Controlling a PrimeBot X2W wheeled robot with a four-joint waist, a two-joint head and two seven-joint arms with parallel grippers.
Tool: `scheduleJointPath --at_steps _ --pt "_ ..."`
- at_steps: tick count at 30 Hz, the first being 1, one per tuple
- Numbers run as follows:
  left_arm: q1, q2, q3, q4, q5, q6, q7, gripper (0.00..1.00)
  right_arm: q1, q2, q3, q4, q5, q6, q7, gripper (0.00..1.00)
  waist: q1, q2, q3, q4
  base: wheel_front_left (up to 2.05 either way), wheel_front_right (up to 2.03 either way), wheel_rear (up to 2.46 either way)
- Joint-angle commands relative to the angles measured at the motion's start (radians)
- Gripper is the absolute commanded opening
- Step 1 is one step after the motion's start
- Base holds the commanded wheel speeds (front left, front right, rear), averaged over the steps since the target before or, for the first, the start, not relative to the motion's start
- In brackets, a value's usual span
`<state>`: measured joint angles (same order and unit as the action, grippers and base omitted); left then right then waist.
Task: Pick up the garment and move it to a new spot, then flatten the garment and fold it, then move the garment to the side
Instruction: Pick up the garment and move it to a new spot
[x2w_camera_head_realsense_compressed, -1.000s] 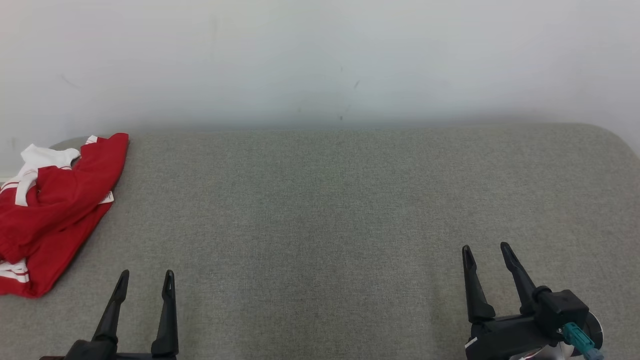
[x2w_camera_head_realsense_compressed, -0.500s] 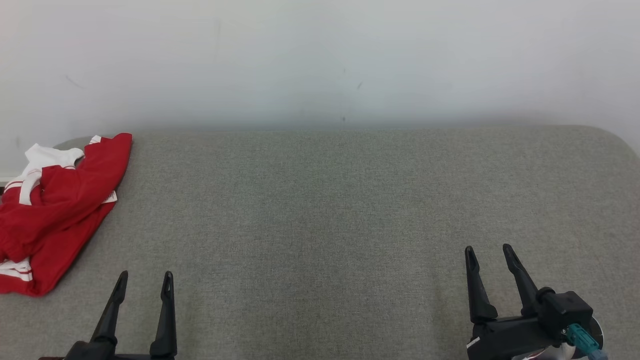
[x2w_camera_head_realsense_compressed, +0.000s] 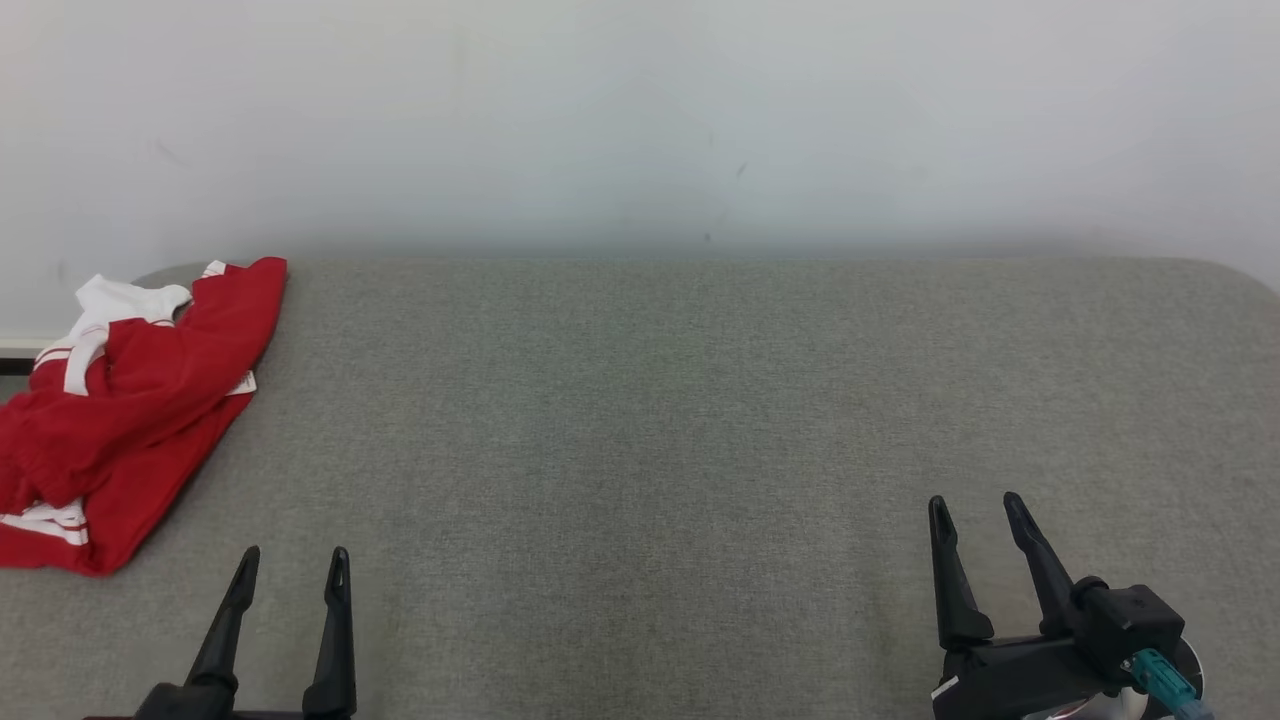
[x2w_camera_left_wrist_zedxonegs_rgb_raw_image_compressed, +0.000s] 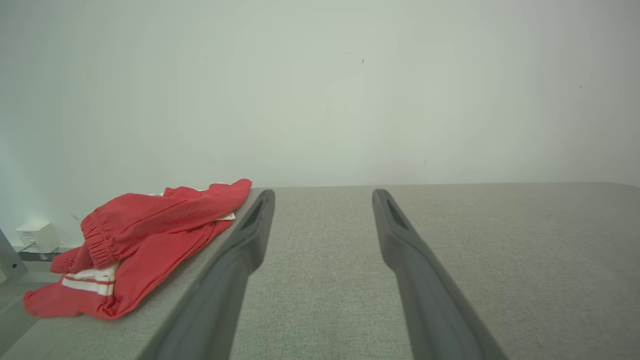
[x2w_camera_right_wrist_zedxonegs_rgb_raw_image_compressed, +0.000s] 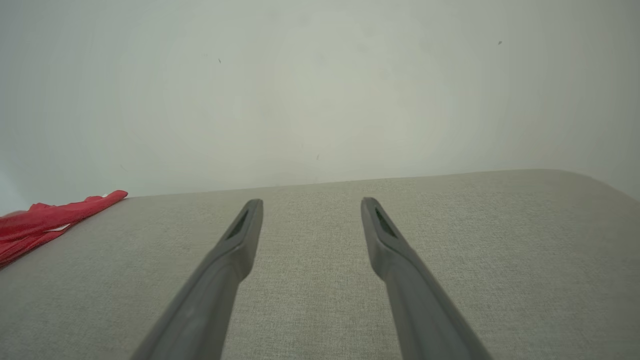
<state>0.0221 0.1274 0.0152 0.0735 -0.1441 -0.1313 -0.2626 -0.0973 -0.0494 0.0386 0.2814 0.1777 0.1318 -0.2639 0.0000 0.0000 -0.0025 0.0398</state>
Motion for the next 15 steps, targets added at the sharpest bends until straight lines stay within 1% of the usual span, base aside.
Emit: scheduleJointPath --at_steps 1,7,8,15 --pt "0.002 0.002 0.001 0.002 -0.004 0.002 -0.004 1.0 0.007 -0.002 0.0 0.002 0.007 -0.002 -0.001 1.0 0.0 0.0 0.001 0.017 0.0 0.0 0.0" --pt "-0.006 0.004 0.006 0.011 0.0 0.002 -0.004 1.0 0.013 -0.002 0.012 0.005 0.015 -0.002 -0.001 1.0 0.0 0.0 0.009 0.086 0.0 0.0 0.0" --pt "-0.007 0.005 0.008 0.014 -0.001 0.002 -0.004 1.0 0.012 -0.002 0.011 0.007 0.016 -0.002 -0.001 1.0 0.0 0.0 0.011 0.117 0.0 0.0 0.0" --pt "-0.011 0.008 0.017 0.021 0.002 0.003 -0.004 1.0 0.007 -0.002 0.008 0.009 0.01 -0.002 -0.001 1.0 0.0 0.0 0.018 0.236 0.0 0.0 0.0"
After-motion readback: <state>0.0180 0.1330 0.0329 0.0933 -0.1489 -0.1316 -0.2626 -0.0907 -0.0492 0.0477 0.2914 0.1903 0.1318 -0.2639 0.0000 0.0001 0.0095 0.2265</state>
